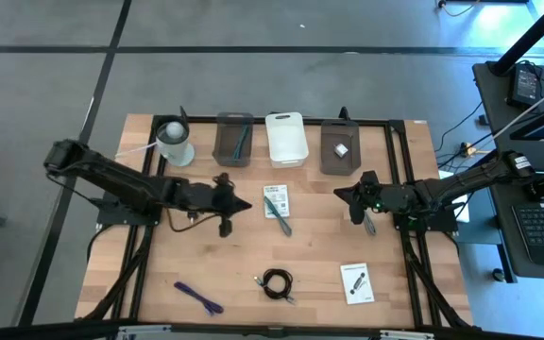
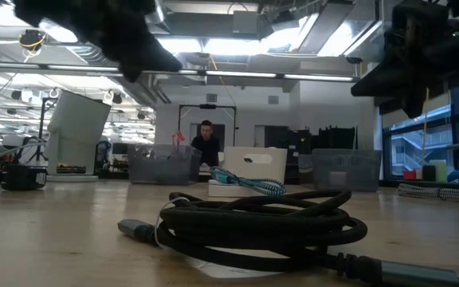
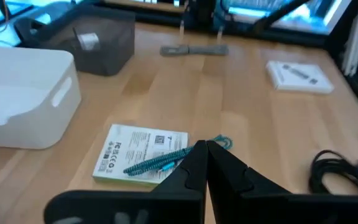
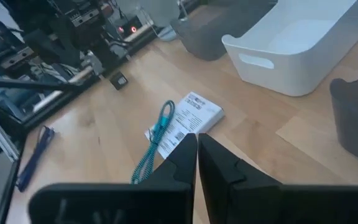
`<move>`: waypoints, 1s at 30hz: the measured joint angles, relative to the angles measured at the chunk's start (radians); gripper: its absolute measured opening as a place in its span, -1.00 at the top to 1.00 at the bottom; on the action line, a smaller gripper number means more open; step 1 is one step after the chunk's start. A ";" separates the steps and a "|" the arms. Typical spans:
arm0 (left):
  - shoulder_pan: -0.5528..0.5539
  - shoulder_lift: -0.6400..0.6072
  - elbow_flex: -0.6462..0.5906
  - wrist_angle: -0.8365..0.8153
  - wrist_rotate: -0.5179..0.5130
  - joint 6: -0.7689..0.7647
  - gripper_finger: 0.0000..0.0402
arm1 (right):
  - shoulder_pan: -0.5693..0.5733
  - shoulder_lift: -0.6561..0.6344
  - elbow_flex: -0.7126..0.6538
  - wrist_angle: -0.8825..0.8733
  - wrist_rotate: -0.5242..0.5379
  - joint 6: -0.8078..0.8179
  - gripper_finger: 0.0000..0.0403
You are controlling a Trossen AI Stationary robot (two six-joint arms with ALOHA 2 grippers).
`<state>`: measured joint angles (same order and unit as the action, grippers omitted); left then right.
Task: Pick and place items into bin
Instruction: Put the gray charger cable into the left black bin
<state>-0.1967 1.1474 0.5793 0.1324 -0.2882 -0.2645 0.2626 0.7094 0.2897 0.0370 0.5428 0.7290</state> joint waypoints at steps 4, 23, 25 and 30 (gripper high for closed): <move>0.000 -0.136 -0.055 0.001 0.000 -0.002 0.99 | 0.000 0.001 0.000 0.049 0.021 0.003 0.90; 0.003 -0.295 -0.068 -0.120 0.070 0.245 0.99 | 0.003 0.200 0.407 -0.502 -0.012 0.107 0.99; 0.006 -0.296 -0.068 -0.139 0.070 0.253 0.99 | 0.003 0.272 0.515 -0.708 -0.033 0.192 0.99; 0.036 -0.296 -0.068 -0.140 0.081 0.269 0.99 | -0.009 0.441 0.716 -1.148 -0.204 0.384 0.99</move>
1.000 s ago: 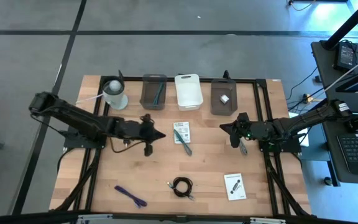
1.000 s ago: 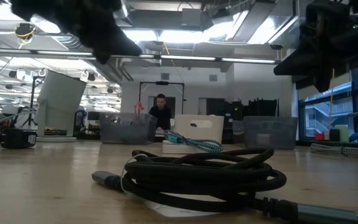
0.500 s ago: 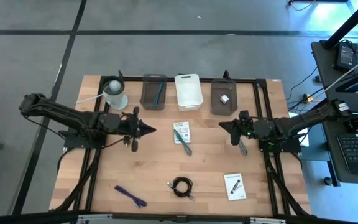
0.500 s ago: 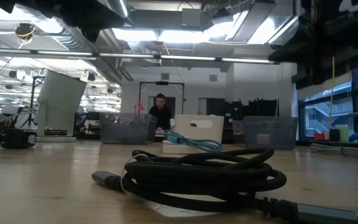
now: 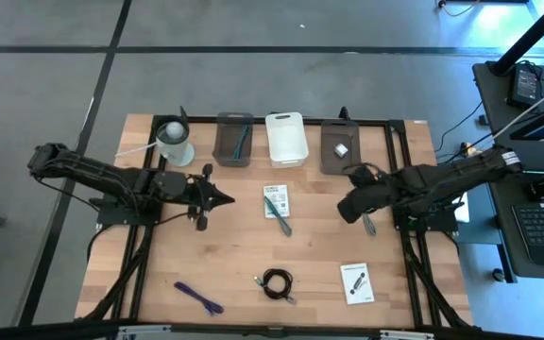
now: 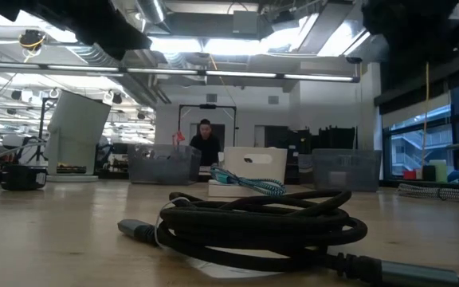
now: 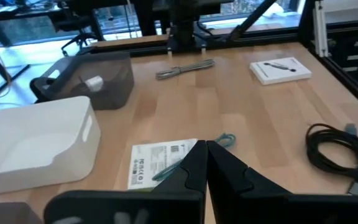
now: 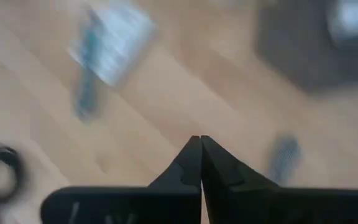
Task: Pick and place items into bin
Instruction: Put the gray charger cable into the left black bin
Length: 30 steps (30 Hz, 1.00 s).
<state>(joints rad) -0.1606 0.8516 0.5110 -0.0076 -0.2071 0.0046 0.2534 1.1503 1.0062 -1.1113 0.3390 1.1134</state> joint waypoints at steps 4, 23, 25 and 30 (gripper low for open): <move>0.023 0.000 0.000 0.000 0.000 0.000 0.99 | -0.016 0.092 0.040 -0.176 -0.158 0.099 0.93; 0.034 0.000 0.000 0.004 0.001 -0.047 0.99 | -0.059 0.153 -0.380 0.136 -0.422 0.120 0.07; 0.034 0.000 0.000 0.004 0.000 -0.057 0.99 | -0.059 0.153 -0.412 0.164 -0.427 0.133 0.00; 0.034 0.000 0.000 0.005 0.000 -0.075 0.99 | -0.059 0.150 -0.485 0.283 -0.447 0.144 -0.13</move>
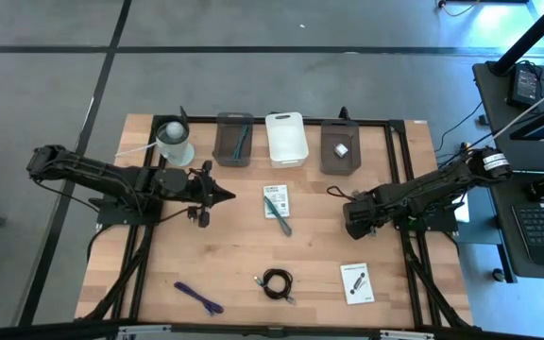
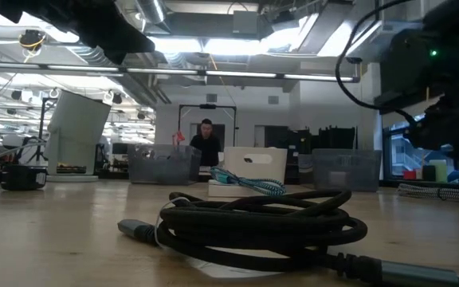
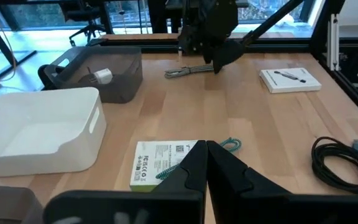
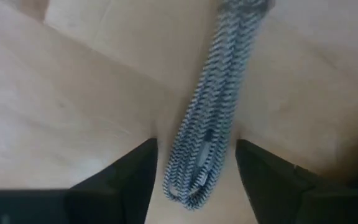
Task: Pick and place items into bin
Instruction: Put the gray charger cable into the left black bin
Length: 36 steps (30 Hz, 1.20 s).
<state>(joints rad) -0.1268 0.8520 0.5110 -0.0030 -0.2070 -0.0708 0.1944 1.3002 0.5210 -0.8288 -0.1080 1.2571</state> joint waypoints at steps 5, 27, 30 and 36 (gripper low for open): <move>0.000 0.000 0.000 0.007 -0.008 -0.026 0.98 | 0.000 -0.004 -0.029 0.025 -0.011 0.040 -0.09; 0.000 0.001 0.000 0.118 -0.224 -0.286 0.89 | 0.010 -0.152 0.260 0.001 0.283 -0.135 0.81; 0.000 0.008 0.000 0.161 -0.256 -0.305 0.79 | 0.010 -0.181 0.357 0.014 0.363 -0.258 0.81; 0.000 0.040 0.000 0.219 -0.351 -0.342 0.53 | -0.009 -0.178 0.510 0.186 0.480 -0.580 0.81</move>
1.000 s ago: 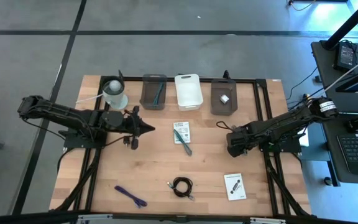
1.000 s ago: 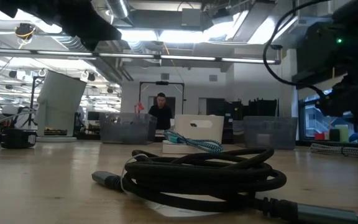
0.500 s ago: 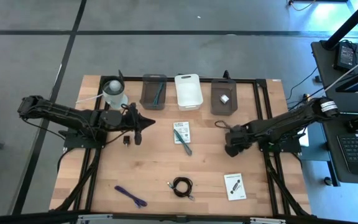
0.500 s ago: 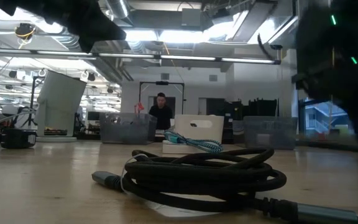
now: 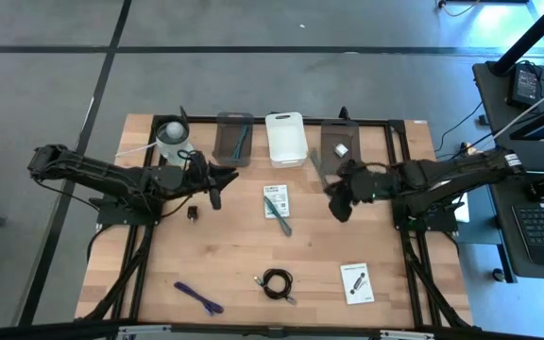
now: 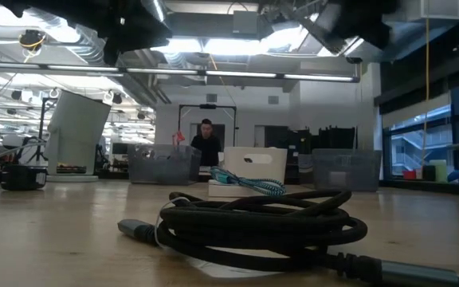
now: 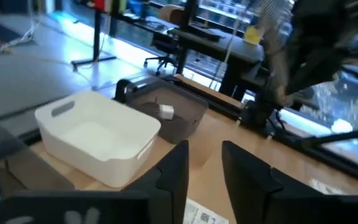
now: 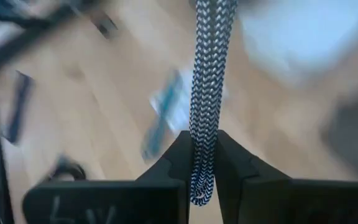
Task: Pick and place items into bin
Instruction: Put the gray charger cable into the left black bin
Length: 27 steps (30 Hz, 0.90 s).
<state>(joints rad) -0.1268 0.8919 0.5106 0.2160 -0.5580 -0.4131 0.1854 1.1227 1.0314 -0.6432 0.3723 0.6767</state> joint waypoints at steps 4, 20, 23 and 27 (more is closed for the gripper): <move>0.000 0.005 0.000 -0.001 -0.002 -0.089 0.46 | -0.037 0.037 0.031 0.196 -0.001 -0.169 0.81; 0.071 0.008 0.000 0.307 0.109 0.048 0.17 | -0.130 0.359 0.176 0.451 -0.227 -0.426 0.81; 0.070 0.011 0.000 0.316 0.096 0.122 0.06 | -0.149 0.427 0.231 0.457 -0.282 -0.445 0.81; 0.070 0.013 0.000 0.314 0.127 0.277 0.02 | -0.174 0.519 0.321 0.458 -0.355 -0.474 0.81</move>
<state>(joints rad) -0.0566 0.9052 0.5106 0.5298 -0.4314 -0.1363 0.0111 1.6420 1.3521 -0.1854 0.0170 0.2032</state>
